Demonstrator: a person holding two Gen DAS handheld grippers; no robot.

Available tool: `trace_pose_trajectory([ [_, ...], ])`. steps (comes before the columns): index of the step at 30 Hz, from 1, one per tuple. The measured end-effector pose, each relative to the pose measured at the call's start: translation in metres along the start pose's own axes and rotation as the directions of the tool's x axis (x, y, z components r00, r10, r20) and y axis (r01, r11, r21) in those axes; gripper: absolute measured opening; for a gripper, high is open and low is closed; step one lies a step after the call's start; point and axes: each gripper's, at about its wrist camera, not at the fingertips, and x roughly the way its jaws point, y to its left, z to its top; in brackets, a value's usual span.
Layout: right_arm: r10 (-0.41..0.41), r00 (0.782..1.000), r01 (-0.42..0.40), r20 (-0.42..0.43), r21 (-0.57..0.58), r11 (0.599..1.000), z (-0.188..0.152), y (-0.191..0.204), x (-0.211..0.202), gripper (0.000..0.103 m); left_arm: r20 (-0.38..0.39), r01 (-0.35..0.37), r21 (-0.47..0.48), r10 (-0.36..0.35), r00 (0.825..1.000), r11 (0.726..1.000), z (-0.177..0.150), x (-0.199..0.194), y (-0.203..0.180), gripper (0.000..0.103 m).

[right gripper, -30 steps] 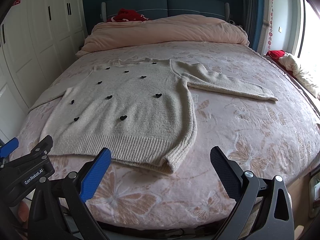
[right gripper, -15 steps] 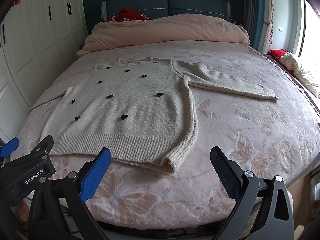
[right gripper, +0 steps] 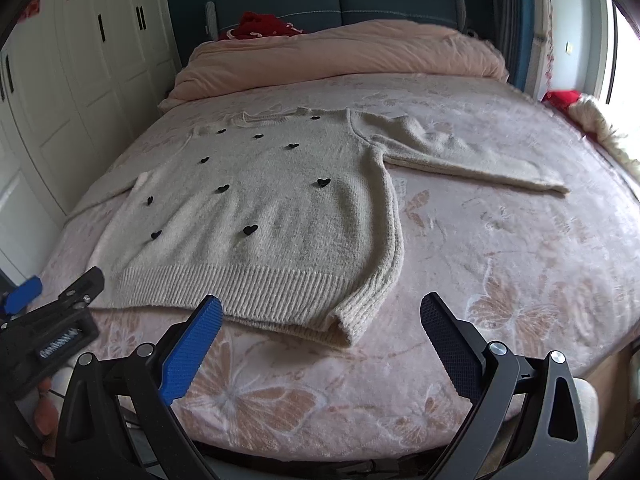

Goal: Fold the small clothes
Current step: 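Grasp the sweater's sleeve cuff with the right tool and fold it across the body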

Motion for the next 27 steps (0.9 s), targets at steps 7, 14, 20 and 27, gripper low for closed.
trace_pose_trajectory([
  [7,0.017,0.999,-0.028,0.047,0.245,0.969,0.042,-0.137,0.033,0.098,0.019,0.035,-0.111,-0.033,0.999,0.993,0.014,0.014,0.015,0.098],
  [14,-0.053,0.996,0.007,0.078,0.497,0.868,0.094,-0.307,0.096,0.097,-0.020,0.035,-0.065,-0.036,0.999,0.997,0.015,0.051,-0.018,0.098],
  [20,-0.028,0.997,-0.026,0.072,0.659,0.752,0.111,-0.392,0.164,0.081,-0.110,0.035,0.003,-0.034,0.993,0.999,0.001,0.090,-0.057,0.098],
  [27,-0.030,0.994,-0.054,0.103,0.723,0.689,0.111,-0.415,0.202,0.024,-0.146,0.039,0.037,-0.033,0.989,0.999,0.000,0.111,-0.071,0.098],
])
